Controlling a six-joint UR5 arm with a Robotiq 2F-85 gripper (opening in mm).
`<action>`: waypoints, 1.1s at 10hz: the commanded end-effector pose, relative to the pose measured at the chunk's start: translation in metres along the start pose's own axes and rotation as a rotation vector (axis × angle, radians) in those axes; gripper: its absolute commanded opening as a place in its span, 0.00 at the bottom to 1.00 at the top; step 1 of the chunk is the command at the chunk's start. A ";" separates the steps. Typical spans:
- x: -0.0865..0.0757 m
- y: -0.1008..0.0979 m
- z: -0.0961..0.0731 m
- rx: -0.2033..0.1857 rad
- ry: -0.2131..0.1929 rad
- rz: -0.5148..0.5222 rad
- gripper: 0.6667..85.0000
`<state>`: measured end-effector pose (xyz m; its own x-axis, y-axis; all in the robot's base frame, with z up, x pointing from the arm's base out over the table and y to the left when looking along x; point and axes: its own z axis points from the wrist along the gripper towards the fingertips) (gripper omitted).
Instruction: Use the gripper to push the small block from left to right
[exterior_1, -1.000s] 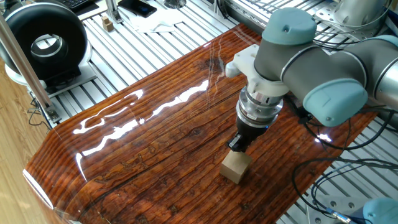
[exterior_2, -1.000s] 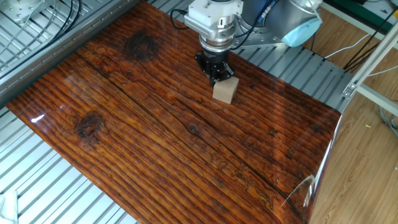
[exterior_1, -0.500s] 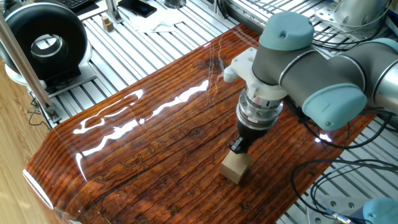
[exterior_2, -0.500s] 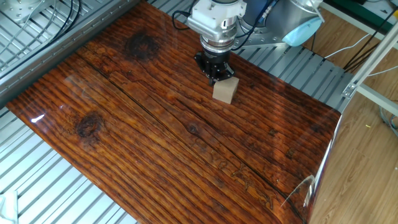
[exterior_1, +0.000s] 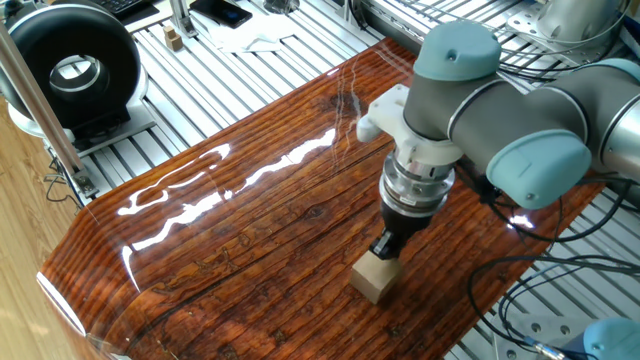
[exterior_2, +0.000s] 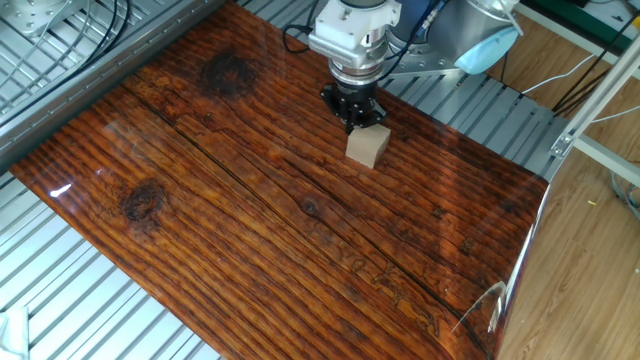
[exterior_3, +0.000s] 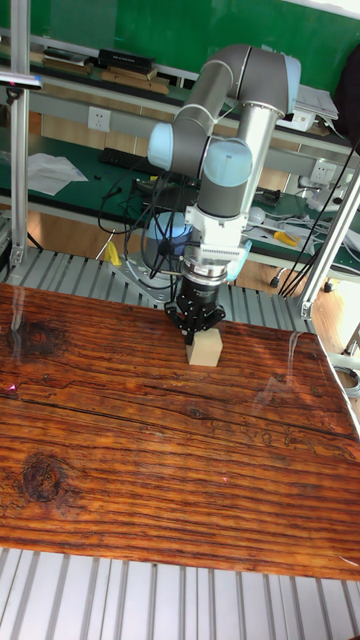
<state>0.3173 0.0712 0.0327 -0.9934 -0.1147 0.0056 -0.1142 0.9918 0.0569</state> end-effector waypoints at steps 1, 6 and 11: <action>0.001 0.017 0.001 -0.050 0.001 0.013 0.00; 0.020 0.019 -0.001 -0.037 0.073 0.024 0.00; 0.017 0.036 -0.002 -0.083 0.073 0.064 0.00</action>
<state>0.2958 0.0950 0.0339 -0.9938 -0.0768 0.0805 -0.0676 0.9915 0.1111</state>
